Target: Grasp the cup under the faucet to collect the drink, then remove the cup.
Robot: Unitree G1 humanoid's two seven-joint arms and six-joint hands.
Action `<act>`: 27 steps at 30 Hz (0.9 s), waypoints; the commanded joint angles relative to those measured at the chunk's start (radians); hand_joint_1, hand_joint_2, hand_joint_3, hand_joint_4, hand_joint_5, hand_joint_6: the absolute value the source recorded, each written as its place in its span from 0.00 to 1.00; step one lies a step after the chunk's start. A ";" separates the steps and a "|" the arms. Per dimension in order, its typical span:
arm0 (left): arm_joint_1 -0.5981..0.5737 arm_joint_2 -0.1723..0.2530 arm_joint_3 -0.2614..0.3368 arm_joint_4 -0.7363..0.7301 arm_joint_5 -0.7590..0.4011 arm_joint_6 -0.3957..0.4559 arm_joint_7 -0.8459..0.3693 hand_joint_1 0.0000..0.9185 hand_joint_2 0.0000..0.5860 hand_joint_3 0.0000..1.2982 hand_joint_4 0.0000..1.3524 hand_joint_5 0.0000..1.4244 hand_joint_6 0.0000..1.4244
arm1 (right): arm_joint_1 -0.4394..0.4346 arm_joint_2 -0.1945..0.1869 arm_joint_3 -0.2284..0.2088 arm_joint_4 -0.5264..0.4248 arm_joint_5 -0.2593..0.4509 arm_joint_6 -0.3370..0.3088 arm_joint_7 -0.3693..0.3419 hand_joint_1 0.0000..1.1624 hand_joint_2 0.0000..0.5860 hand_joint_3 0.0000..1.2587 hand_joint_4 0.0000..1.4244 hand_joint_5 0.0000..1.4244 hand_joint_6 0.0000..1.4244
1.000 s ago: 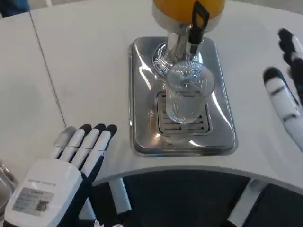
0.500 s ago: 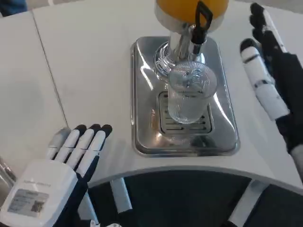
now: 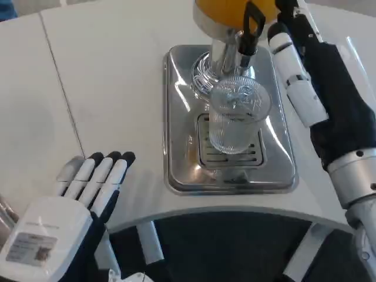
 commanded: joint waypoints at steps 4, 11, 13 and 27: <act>0.001 -0.007 0.011 0.027 -0.014 -0.003 -0.001 0.00 0.05 0.00 0.00 0.00 0.00 | -0.033 0.027 0.022 0.051 0.045 -0.038 -0.045 0.00 0.97 0.00 0.00 0.00 0.00; -0.006 -0.007 0.015 0.032 -0.017 -0.003 -0.002 0.00 0.05 0.00 0.00 0.00 0.00 | -0.069 0.033 0.040 0.112 0.074 -0.061 -0.060 0.00 0.97 0.00 0.00 0.00 0.00; -0.006 -0.007 0.016 0.032 -0.018 -0.003 -0.003 0.00 0.05 0.00 0.00 0.00 0.00 | -0.077 0.022 0.047 0.117 0.075 -0.056 -0.051 0.00 0.97 0.00 0.00 0.00 0.00; -0.019 -0.008 0.014 0.041 -0.022 -0.006 -0.004 0.00 0.05 0.00 0.00 0.00 0.00 | -0.102 -0.035 0.096 0.060 0.075 0.048 0.018 0.00 0.97 0.00 0.00 0.00 0.00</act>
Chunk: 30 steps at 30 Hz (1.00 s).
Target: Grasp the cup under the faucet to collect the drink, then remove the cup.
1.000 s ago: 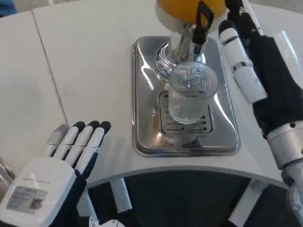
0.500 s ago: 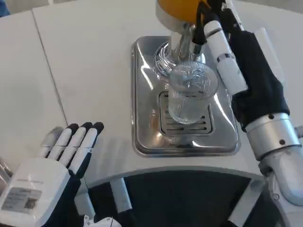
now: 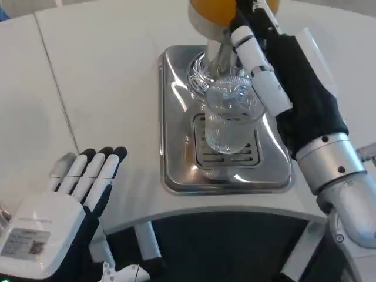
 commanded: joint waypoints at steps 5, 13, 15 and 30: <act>0.010 -0.009 -0.003 0.012 -0.009 -0.009 0.000 0.00 0.05 0.00 0.00 0.00 0.00 | -0.010 -0.042 0.030 -0.061 -0.011 0.082 0.040 0.00 0.96 0.00 0.00 0.00 0.00; 0.012 -0.008 -0.004 0.011 -0.013 -0.015 0.000 0.00 0.05 0.00 0.00 0.00 0.00 | -0.048 -0.152 0.097 -0.110 -0.111 0.150 0.111 0.00 0.94 0.00 0.00 0.00 0.00; 0.014 -0.008 -0.005 0.010 -0.014 -0.017 0.000 0.00 0.05 0.00 0.00 0.00 0.00 | -0.069 -0.190 0.120 -0.112 -0.153 0.166 0.139 0.00 0.91 0.00 0.00 0.00 0.00; -0.016 -0.022 -0.010 0.023 -0.024 -0.003 -0.005 0.00 0.05 0.00 0.00 0.00 0.01 | -0.127 -0.340 0.287 -0.138 -0.524 0.151 0.350 0.00 0.91 0.00 0.00 0.00 0.00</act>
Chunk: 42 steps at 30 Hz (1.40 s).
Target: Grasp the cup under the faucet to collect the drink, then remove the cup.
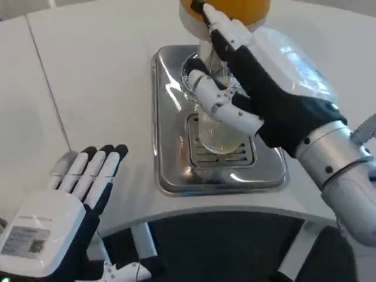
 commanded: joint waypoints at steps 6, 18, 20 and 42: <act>-0.080 -0.044 -0.018 0.082 -0.058 0.020 -0.018 0.00 0.03 0.00 0.00 0.00 0.01 | -0.032 0.005 0.023 -0.033 -0.133 -0.019 0.148 0.00 0.93 0.01 0.00 0.00 0.00; -0.206 -0.066 -0.039 0.162 -0.090 0.038 -0.012 0.00 0.03 0.00 0.00 0.00 0.02 | -0.077 0.038 -0.005 -0.020 -0.217 -0.021 0.267 0.00 0.93 0.02 0.00 0.00 0.00; -0.224 -0.073 -0.051 0.176 -0.086 0.041 -0.011 0.00 0.03 0.00 0.00 0.00 0.02 | -0.086 0.047 -0.010 -0.017 -0.230 -0.019 0.283 0.00 0.93 0.02 0.00 0.00 0.00; -0.425 -0.125 -0.162 0.331 -0.076 0.039 0.023 0.07 0.05 0.00 0.00 0.01 0.04 | -0.091 0.074 -0.063 -0.014 -0.271 -0.047 0.357 0.00 0.94 0.03 0.00 0.00 0.00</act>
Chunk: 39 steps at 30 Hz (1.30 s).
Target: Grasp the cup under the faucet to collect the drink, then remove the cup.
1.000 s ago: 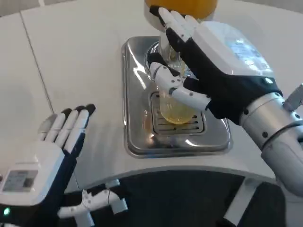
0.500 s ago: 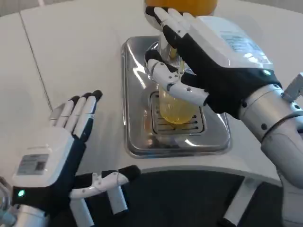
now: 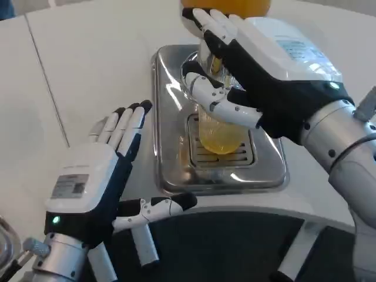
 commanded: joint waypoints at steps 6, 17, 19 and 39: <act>-0.058 -0.025 -0.030 0.045 -0.008 0.004 0.010 0.07 0.06 0.00 0.00 0.01 0.04 | 0.023 0.018 -0.008 -0.017 0.001 -0.024 0.014 0.00 0.95 0.03 0.00 0.00 0.00; -0.079 -0.033 -0.054 0.051 -0.002 0.008 0.002 0.08 0.07 0.00 0.00 0.01 0.04 | 0.127 0.073 -0.052 -0.079 -0.054 -0.015 -0.069 0.00 0.96 0.02 0.00 0.00 0.00; -0.076 -0.030 -0.054 0.047 0.000 0.006 0.002 0.08 0.07 0.00 0.00 0.01 0.04 | 0.169 0.112 -0.074 -0.098 -0.053 -0.006 -0.122 0.00 0.97 0.01 0.00 0.00 0.00; -0.092 -0.037 -0.092 0.032 0.010 0.017 -0.007 0.08 0.07 0.00 0.00 0.02 0.04 | 0.566 0.209 -0.235 -0.373 0.039 -0.110 -0.266 0.00 0.98 0.00 0.00 0.00 0.00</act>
